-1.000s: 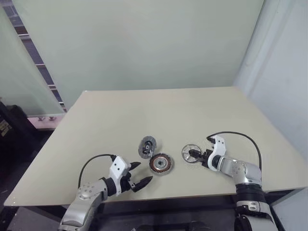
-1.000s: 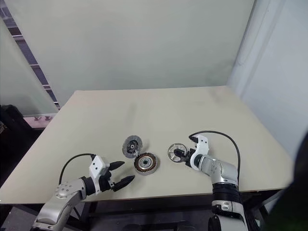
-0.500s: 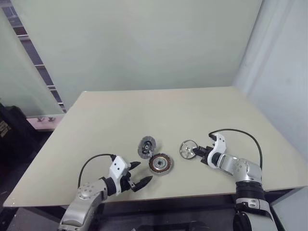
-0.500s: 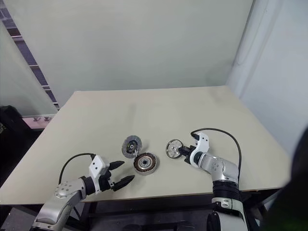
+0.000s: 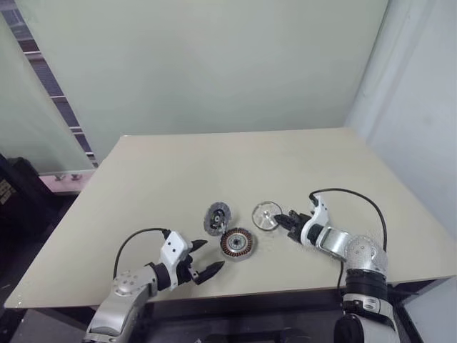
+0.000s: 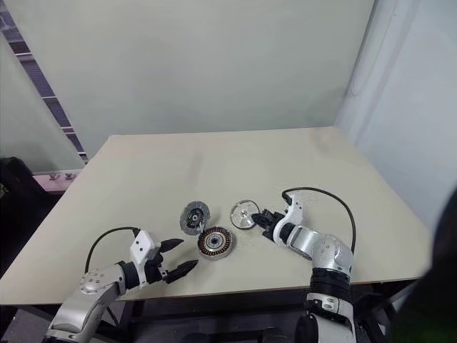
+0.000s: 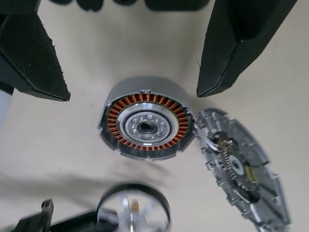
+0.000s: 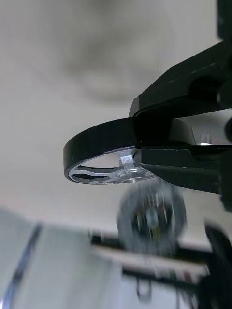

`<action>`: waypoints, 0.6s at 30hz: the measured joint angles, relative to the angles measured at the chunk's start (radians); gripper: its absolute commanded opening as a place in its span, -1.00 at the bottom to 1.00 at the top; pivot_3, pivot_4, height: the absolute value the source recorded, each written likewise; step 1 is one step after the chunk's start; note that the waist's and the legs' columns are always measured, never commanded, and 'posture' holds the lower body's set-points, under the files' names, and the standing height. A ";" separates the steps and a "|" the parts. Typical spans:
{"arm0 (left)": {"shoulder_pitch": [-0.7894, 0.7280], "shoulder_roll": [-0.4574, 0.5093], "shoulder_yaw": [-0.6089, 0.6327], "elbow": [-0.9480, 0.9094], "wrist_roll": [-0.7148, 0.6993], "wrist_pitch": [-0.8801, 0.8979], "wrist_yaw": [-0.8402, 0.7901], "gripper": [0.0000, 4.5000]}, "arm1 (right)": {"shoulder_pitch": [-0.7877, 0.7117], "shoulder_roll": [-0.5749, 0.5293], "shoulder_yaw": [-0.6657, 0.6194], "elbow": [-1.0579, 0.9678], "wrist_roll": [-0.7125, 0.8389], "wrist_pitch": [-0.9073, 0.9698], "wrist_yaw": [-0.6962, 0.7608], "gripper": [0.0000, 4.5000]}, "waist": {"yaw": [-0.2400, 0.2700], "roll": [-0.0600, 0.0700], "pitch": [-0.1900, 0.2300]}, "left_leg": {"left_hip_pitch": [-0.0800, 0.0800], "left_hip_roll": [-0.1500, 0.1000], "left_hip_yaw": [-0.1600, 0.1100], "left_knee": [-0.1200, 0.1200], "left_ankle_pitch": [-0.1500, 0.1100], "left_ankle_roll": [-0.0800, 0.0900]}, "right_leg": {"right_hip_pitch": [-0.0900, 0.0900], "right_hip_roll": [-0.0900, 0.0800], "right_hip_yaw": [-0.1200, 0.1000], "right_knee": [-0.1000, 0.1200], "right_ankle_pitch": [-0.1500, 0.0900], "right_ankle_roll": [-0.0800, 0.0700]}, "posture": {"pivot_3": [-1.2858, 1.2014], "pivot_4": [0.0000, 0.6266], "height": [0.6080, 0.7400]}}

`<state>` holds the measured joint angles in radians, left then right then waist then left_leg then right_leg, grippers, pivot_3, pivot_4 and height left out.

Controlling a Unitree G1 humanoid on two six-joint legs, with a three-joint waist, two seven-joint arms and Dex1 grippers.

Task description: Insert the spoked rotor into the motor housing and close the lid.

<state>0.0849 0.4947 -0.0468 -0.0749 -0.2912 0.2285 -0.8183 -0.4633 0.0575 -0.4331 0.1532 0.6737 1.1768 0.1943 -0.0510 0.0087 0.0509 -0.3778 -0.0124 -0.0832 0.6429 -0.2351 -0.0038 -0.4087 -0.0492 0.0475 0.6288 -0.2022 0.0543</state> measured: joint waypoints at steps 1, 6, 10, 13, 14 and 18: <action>0.000 0.000 0.002 0.002 0.000 0.000 0.000 1.00 | 0.000 0.021 -0.004 -0.017 0.017 0.016 -0.011 -0.82 | 0.000 0.000 0.000 | 0.000 0.000 0.000 0.000 0.000 0.000 | 0.000 0.000 0.000 0.000 0.000 0.000 | 0.03 -1.00 1.00; 0.000 0.002 0.020 0.003 -0.001 0.000 0.002 1.00 | 0.012 0.103 0.025 -0.099 0.061 0.082 -0.064 -0.82 | 0.001 0.001 0.001 | -0.001 0.000 -0.001 0.000 0.000 0.000 | 0.000 0.000 -0.001 -0.002 0.000 0.000 | 0.03 -1.00 1.00; 0.000 0.002 0.026 0.003 -0.001 0.001 0.002 1.00 | 0.030 0.104 0.061 -0.137 0.070 0.111 -0.090 -0.82 | 0.000 0.001 0.001 | -0.002 0.000 0.000 0.000 0.000 0.000 | 0.000 0.000 0.000 -0.003 0.000 0.000 | 0.03 -1.00 1.00; 0.000 0.002 0.028 0.003 -0.001 0.001 0.002 1.00 | 0.039 0.101 0.084 -0.147 0.071 0.117 -0.101 -0.82 | 0.000 0.001 0.001 | -0.001 0.000 0.000 -0.001 0.000 0.000 | -0.001 0.000 -0.001 -0.003 0.000 0.000 | 0.03 -1.00 1.00; 0.000 0.002 0.029 0.003 -0.001 0.002 0.002 1.00 | 0.044 0.100 0.099 -0.149 0.071 0.117 -0.105 -0.82 | 0.000 0.001 0.001 | -0.001 0.001 0.000 -0.001 0.000 0.000 | -0.001 0.000 -0.001 -0.003 0.000 0.000 | 0.03 -1.00 1.00; 0.004 0.002 0.029 0.003 -0.001 0.005 0.002 1.00 | 0.079 0.097 0.166 -0.153 0.070 0.113 -0.107 -0.82 | 0.000 0.001 0.001 | -0.001 0.001 0.000 -0.003 0.000 0.000 | -0.001 0.000 -0.001 -0.003 0.000 0.000 | 0.03 -1.00 1.00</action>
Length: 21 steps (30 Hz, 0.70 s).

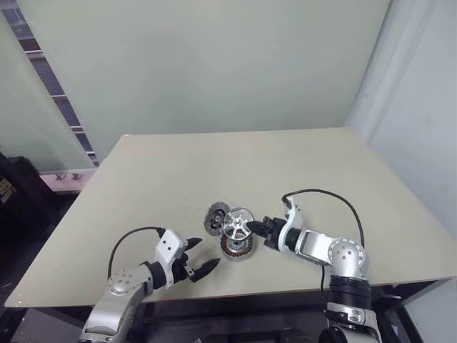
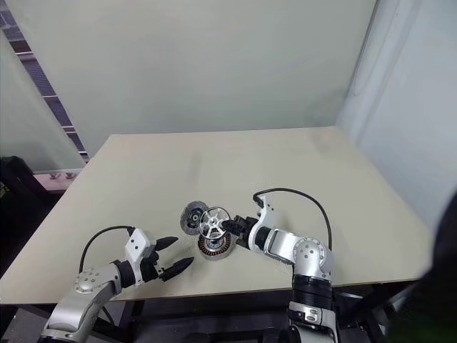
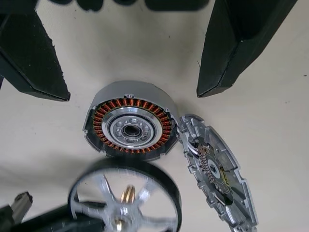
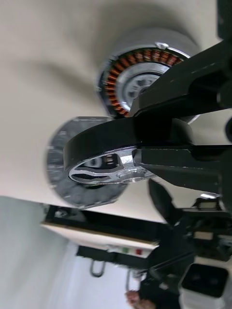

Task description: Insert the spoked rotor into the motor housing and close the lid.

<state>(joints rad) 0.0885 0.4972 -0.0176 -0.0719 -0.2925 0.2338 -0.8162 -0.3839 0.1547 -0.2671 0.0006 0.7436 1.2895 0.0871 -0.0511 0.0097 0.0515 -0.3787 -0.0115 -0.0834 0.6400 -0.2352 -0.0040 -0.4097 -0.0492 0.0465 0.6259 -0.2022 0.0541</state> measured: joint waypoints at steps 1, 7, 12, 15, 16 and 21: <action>0.002 0.000 0.000 0.000 0.000 0.001 0.000 1.00 | 0.014 0.000 0.015 0.000 -0.001 -0.001 -0.001 -0.82 | 0.000 0.000 0.000 | 0.000 0.000 0.000 0.000 0.000 0.000 | 0.000 0.000 0.000 0.000 0.000 0.000 | 0.03 -1.00 1.00; 0.007 0.001 0.001 -0.001 0.000 0.011 0.000 1.00 | 0.021 0.001 0.048 0.011 -0.018 -0.036 -0.010 -0.82 | 0.000 0.000 0.000 | 0.000 0.000 0.000 0.000 0.000 0.000 | 0.000 0.000 0.000 0.000 0.000 0.000 | 0.03 -1.00 1.00; 0.011 0.001 0.001 -0.003 0.000 0.015 0.001 1.00 | 0.018 0.001 0.061 0.034 -0.026 -0.063 -0.010 -0.82 | 0.000 0.000 0.000 | 0.000 0.000 0.000 0.000 0.000 0.000 | -0.001 0.000 0.000 0.000 0.000 0.000 | 0.03 -1.00 1.00; 0.014 0.002 0.002 -0.009 0.000 0.018 0.002 1.00 | 0.016 0.002 0.070 0.048 -0.036 -0.081 -0.010 -0.82 | 0.000 0.000 0.000 | 0.000 0.000 0.000 -0.001 0.000 0.000 | -0.001 0.000 0.000 0.000 0.000 0.000 | 0.03 -1.00 1.00; 0.015 0.002 0.002 -0.011 0.000 0.019 0.003 1.00 | 0.015 0.002 0.073 0.054 -0.038 -0.084 -0.010 -0.82 | 0.000 0.000 0.000 | 0.000 0.000 0.000 -0.001 0.000 0.000 | -0.001 0.000 0.000 0.000 0.000 0.000 | 0.03 -1.00 1.00; 0.018 0.004 0.002 -0.016 0.000 0.021 0.008 1.00 | 0.010 0.002 0.097 0.073 -0.044 -0.102 -0.009 -0.82 | 0.000 0.000 0.000 | 0.000 0.000 0.000 -0.001 0.000 0.000 | -0.001 0.000 0.000 0.000 0.000 0.000 | 0.03 -1.00 1.00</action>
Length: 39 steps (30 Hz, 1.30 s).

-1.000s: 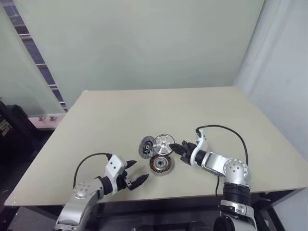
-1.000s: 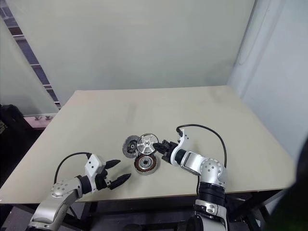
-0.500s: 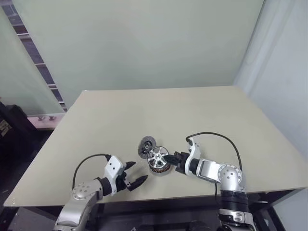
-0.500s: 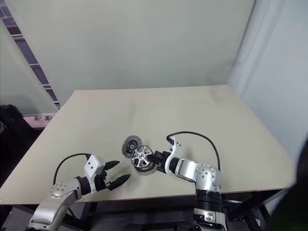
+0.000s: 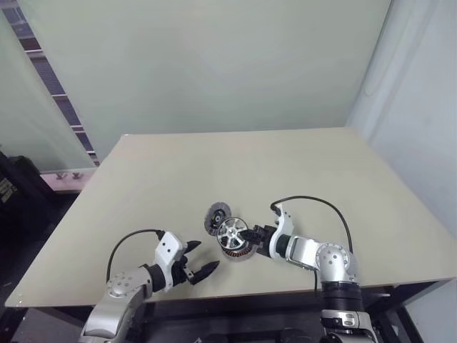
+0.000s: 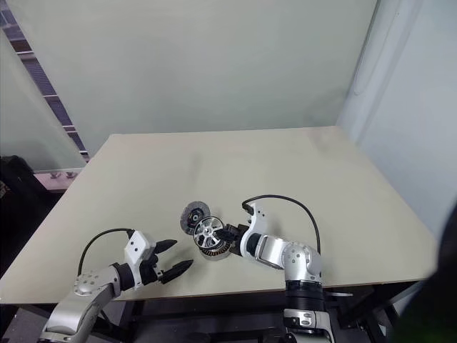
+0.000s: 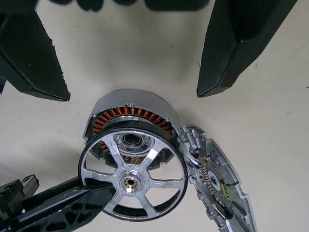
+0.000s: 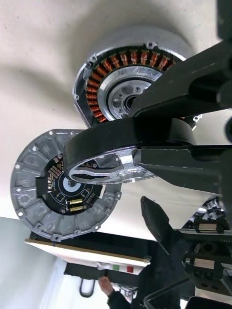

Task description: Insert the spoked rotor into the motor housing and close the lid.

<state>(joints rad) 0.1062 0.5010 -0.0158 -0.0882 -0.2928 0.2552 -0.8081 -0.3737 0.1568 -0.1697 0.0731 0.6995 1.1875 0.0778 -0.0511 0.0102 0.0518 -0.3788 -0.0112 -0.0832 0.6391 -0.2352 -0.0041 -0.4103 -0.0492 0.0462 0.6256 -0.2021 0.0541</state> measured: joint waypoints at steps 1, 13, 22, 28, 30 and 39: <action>0.000 0.001 0.000 0.000 0.000 0.000 0.000 1.00 | -0.001 0.000 0.005 0.002 -0.004 -0.003 0.000 -0.82 | 0.000 0.000 0.000 | 0.000 0.000 0.000 0.000 0.000 0.000 | 0.000 0.000 0.000 0.000 0.000 0.000 | 0.03 -1.00 1.00; 0.000 0.002 0.000 -0.002 0.000 0.007 0.001 1.00 | 0.010 -0.013 0.050 0.022 -0.034 -0.022 0.013 -0.82 | 0.000 0.000 0.000 | 0.000 0.000 0.000 0.000 0.000 0.000 | 0.000 0.000 0.000 0.000 0.000 0.000 | 0.03 -1.00 1.00; -0.001 0.002 0.000 -0.002 0.000 0.007 0.001 1.00 | 0.017 -0.020 0.063 0.023 -0.035 -0.037 0.021 -0.82 | 0.000 0.000 0.000 | 0.000 0.000 0.000 0.001 0.000 0.000 | 0.000 0.000 0.000 0.000 0.000 0.000 | 0.03 -1.00 1.00; -0.007 0.002 0.000 -0.002 0.000 0.007 0.001 1.00 | 0.018 -0.020 0.061 0.025 -0.034 -0.040 0.022 -0.82 | 0.000 0.000 0.000 | 0.000 0.000 0.000 0.001 0.000 0.000 | 0.000 0.000 0.000 0.000 0.000 0.000 | 0.03 -1.00 1.00; -0.009 0.002 0.000 -0.001 0.000 0.007 0.001 1.00 | 0.018 -0.021 0.057 0.026 -0.034 -0.041 0.023 -0.82 | 0.000 0.000 0.000 | 0.000 0.000 0.000 0.001 0.000 0.000 | 0.000 0.000 0.000 0.000 0.000 0.000 | 0.03 -1.00 1.00; -0.015 0.002 0.000 -0.001 0.000 0.007 0.000 1.00 | 0.020 -0.021 0.041 0.028 -0.031 -0.043 0.022 -0.82 | 0.001 0.000 0.000 | 0.000 0.000 0.000 0.003 0.000 0.000 | 0.000 0.000 0.000 0.000 0.000 0.000 | 0.03 -1.00 1.00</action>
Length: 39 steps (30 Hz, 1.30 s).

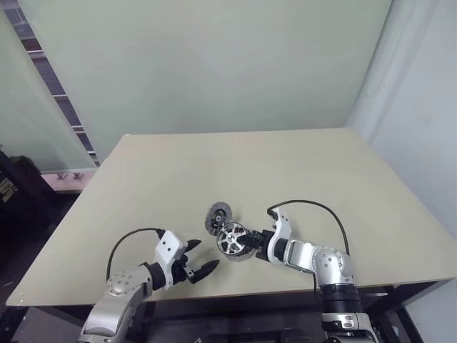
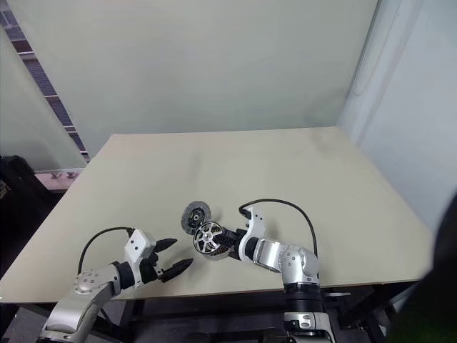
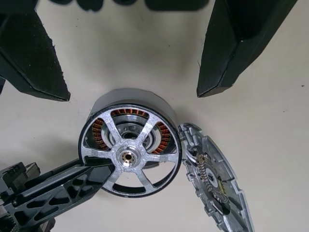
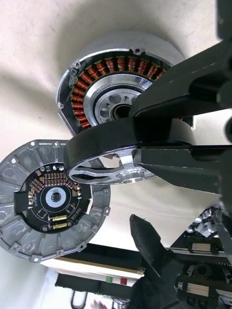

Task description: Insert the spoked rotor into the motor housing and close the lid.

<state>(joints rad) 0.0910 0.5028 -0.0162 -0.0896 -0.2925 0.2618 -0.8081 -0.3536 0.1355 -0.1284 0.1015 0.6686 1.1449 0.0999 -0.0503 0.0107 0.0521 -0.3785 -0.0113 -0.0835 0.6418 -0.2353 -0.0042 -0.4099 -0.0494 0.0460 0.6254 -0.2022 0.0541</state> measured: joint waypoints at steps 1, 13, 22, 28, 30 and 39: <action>-0.002 0.000 0.000 0.000 0.000 0.000 0.000 1.00 | 0.000 0.000 -0.001 0.000 0.000 0.000 0.000 -0.82 | 0.000 0.000 0.000 | 0.000 0.000 0.000 0.000 0.000 0.000 | 0.000 0.000 0.000 0.000 0.000 0.000 | 0.03 -1.00 1.00; -0.009 0.000 -0.001 0.000 0.000 0.000 -0.003 1.00 | 0.003 0.001 -0.030 0.000 0.010 -0.004 -0.005 -0.82 | 0.000 0.000 0.000 | 0.000 0.000 0.000 0.000 0.000 0.000 | 0.000 0.000 0.000 0.000 0.000 0.000 | 0.03 -1.00 1.00; -0.012 0.000 -0.002 0.000 0.001 0.000 -0.009 1.00 | -0.008 0.018 -0.096 0.006 0.051 -0.010 -0.041 -0.82 | 0.000 0.000 0.000 | -0.001 0.000 0.000 0.000 0.000 0.000 | 0.000 0.000 0.000 0.000 0.000 0.000 | 0.03 -1.00 1.00; -0.015 0.000 -0.002 0.000 0.001 0.000 -0.009 1.00 | -0.010 0.020 -0.099 0.006 0.059 -0.001 -0.055 -0.82 | 0.000 0.000 0.000 | -0.001 0.000 0.000 0.000 0.000 0.000 | 0.000 0.000 0.000 0.000 0.000 0.000 | 0.03 -1.00 1.00; -0.016 0.000 -0.002 0.000 0.002 0.000 -0.009 1.00 | -0.010 0.020 -0.099 0.006 0.060 0.002 -0.055 -0.82 | -0.001 0.000 0.000 | -0.001 0.000 0.000 -0.001 0.000 0.000 | 0.000 0.000 0.000 0.000 0.000 0.000 | 0.03 -1.00 1.00; -0.017 0.000 -0.003 0.003 0.003 -0.005 -0.009 1.00 | -0.011 0.020 -0.095 0.005 0.058 0.005 -0.053 0.71 | -0.001 0.000 0.000 | -0.001 0.000 0.000 -0.003 0.000 0.000 | -0.001 0.000 0.000 0.000 0.000 0.000 | 0.03 -1.00 1.00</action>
<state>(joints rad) 0.0740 0.5025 -0.0190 -0.0862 -0.2896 0.2569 -0.8174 -0.3642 0.1556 -0.2230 0.1062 0.7271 1.1498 0.0472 -0.0511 0.0111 0.0524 -0.3793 -0.0111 -0.0835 0.6388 -0.2353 -0.0042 -0.4108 -0.0493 0.0457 0.6253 -0.2022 0.0541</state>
